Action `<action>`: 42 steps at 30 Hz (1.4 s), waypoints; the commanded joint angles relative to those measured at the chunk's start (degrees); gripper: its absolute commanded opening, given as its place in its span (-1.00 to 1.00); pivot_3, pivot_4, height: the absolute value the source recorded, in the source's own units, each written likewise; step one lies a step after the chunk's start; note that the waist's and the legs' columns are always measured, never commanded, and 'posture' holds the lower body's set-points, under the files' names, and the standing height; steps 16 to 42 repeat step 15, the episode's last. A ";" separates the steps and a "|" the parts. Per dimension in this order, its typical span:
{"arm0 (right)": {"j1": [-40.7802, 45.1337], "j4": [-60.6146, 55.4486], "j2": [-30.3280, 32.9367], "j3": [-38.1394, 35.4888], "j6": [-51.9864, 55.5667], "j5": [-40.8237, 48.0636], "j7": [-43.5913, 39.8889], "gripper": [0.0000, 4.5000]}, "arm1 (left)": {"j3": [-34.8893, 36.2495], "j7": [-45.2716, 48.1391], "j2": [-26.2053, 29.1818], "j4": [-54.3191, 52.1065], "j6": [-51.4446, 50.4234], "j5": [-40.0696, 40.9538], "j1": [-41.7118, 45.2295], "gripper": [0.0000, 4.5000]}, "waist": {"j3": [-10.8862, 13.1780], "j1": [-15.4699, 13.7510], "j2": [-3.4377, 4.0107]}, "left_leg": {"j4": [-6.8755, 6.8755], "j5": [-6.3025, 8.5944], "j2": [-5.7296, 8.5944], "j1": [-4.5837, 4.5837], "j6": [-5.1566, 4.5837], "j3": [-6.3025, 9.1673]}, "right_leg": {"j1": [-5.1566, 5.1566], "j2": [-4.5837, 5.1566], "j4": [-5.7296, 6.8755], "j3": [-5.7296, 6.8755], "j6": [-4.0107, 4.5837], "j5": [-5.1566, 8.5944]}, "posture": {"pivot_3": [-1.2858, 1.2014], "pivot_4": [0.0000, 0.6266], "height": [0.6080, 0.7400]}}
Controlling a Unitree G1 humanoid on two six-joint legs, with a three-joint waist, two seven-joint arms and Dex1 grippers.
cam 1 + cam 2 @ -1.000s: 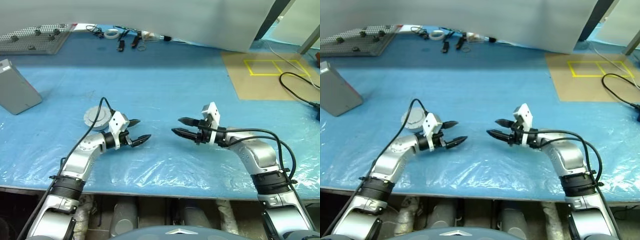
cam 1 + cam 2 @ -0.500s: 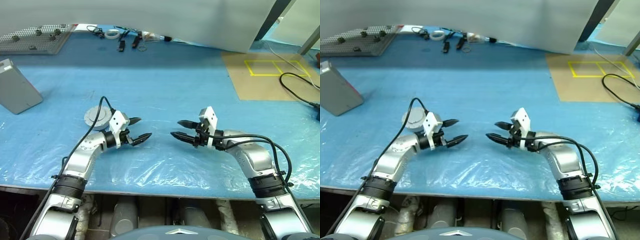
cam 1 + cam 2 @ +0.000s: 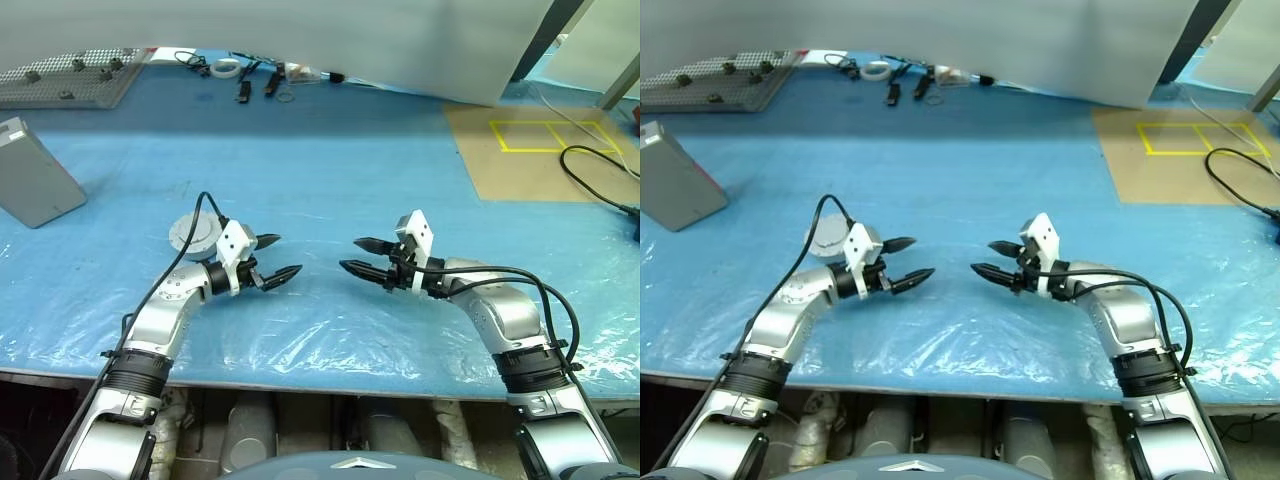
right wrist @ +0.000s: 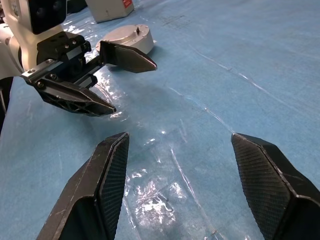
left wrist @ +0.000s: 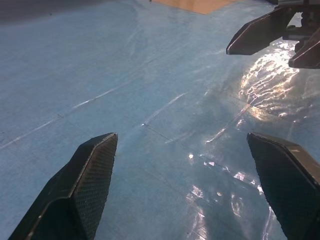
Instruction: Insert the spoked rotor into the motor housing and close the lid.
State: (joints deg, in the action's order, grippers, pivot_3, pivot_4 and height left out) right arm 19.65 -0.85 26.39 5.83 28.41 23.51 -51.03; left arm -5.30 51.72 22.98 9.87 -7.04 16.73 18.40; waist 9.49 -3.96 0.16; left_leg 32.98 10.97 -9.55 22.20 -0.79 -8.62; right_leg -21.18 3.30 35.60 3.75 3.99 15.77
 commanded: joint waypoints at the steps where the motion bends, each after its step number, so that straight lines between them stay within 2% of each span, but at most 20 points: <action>1: 0.96 -2.98 -0.20 -1.20 0.95 1.13 0.58 0.51 | 0.93 0.11 0.08 -2.34 -0.19 0.72 -0.02 0.94 | 0.00 0.00 0.00 | 0.00 0.00 0.00 0.00 0.00 0.00 | 0.00 0.00 0.00 0.00 0.00 0.00 | 0.03 -0.52 1.00; 13: 0.85 -6.61 0.02 -1.56 4.51 2.32 1.57 0.51 | 0.90 0.25 0.09 -2.97 -0.50 0.74 -0.12 0.94 | 0.00 0.00 0.00 | 0.00 0.00 0.00 0.00 0.00 0.00 | 0.00 0.00 0.00 0.00 0.00 0.00 | 0.03 -0.52 1.00; 42: 1.01 -6.50 -0.02 -1.61 4.62 2.33 1.60 0.51 | 0.90 0.24 0.09 -3.14 -0.59 0.75 -0.09 0.94 | 0.00 0.00 0.00 | 0.00 0.00 0.00 0.00 0.00 0.00 | 0.00 0.00 0.00 0.00 0.00 0.00 | 0.03 -0.52 1.00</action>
